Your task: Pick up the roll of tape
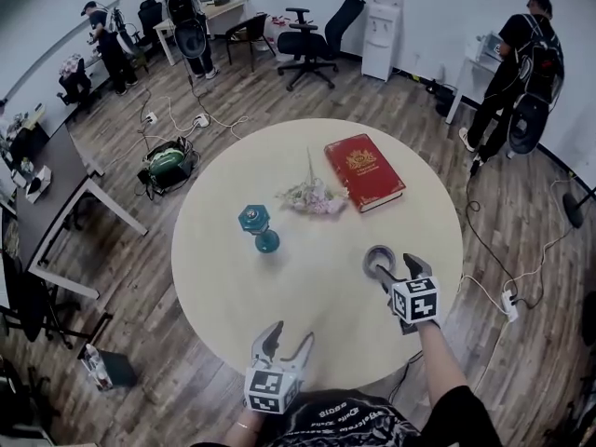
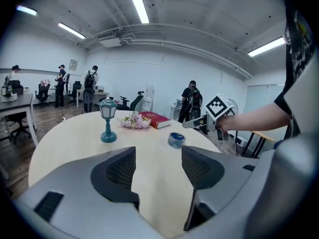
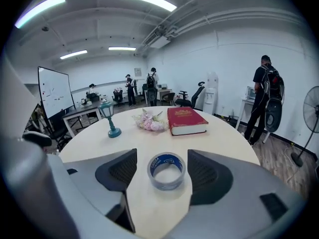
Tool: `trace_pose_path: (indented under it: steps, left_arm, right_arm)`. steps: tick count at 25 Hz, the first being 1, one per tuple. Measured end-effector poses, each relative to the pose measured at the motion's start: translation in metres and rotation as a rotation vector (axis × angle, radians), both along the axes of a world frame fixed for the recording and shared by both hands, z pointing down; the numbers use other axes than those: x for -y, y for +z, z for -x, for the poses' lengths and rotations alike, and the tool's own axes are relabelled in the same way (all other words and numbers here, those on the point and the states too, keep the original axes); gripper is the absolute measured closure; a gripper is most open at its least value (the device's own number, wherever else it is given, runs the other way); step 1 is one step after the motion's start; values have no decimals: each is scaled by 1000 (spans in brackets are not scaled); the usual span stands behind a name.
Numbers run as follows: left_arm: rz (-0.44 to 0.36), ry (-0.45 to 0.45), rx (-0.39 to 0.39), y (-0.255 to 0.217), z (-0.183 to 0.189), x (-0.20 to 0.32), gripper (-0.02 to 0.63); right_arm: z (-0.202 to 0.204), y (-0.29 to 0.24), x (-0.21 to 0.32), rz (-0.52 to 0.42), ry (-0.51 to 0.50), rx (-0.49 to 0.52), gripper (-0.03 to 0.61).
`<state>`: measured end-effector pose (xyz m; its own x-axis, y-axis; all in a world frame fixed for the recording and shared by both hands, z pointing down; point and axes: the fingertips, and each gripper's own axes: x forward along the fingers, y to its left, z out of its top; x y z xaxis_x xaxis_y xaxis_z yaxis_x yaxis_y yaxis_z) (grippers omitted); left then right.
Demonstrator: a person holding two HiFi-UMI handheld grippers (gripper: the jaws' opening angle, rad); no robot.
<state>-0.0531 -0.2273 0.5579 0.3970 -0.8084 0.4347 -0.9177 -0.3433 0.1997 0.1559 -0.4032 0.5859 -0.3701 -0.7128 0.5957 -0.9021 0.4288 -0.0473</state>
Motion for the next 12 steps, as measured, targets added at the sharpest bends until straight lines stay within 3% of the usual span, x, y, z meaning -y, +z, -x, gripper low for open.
trace_pose_path:
  steps: [12]
  left_arm:
    - [20,-66,36,-1,5,22,321]
  right_arm:
    - [-12,80,55,263,-94,-151,253]
